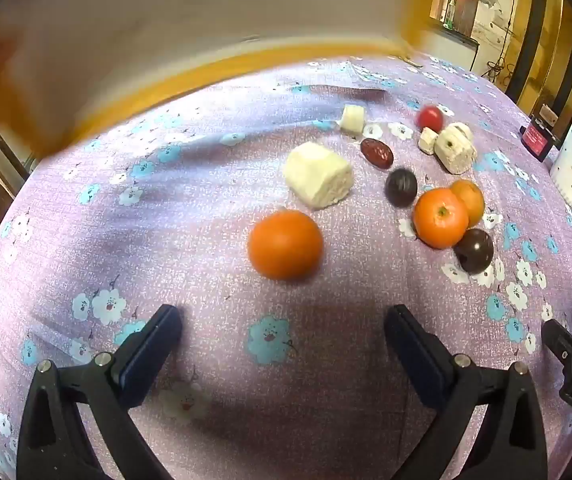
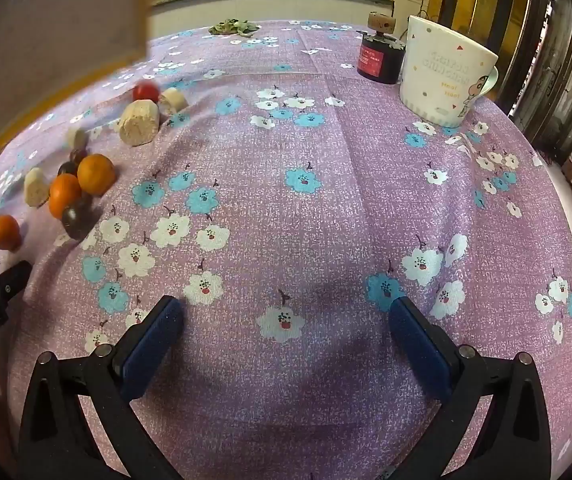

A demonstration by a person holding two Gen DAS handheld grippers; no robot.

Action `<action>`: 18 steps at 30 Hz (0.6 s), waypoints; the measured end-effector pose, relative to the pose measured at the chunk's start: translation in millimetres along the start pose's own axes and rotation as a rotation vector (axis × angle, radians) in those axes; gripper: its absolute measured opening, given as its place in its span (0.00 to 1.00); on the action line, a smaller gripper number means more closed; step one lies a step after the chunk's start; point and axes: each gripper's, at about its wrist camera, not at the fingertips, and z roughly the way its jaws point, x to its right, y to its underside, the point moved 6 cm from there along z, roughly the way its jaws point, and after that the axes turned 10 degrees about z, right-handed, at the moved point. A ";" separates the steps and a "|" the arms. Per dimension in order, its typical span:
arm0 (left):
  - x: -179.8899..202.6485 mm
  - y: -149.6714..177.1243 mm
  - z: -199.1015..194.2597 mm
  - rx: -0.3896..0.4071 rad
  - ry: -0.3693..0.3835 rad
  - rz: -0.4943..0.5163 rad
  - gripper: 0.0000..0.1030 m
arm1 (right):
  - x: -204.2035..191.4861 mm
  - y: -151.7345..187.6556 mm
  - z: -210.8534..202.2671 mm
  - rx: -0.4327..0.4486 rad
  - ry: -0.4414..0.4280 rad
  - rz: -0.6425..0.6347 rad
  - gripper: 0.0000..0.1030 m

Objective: Organize fruits
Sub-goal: 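Move both tools over the table toward the cluster of fruits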

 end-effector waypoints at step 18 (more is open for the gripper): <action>2.4 -1.6 -1.6 0.003 0.002 -0.001 1.00 | -0.2 1.2 0.9 0.006 0.000 0.000 1.00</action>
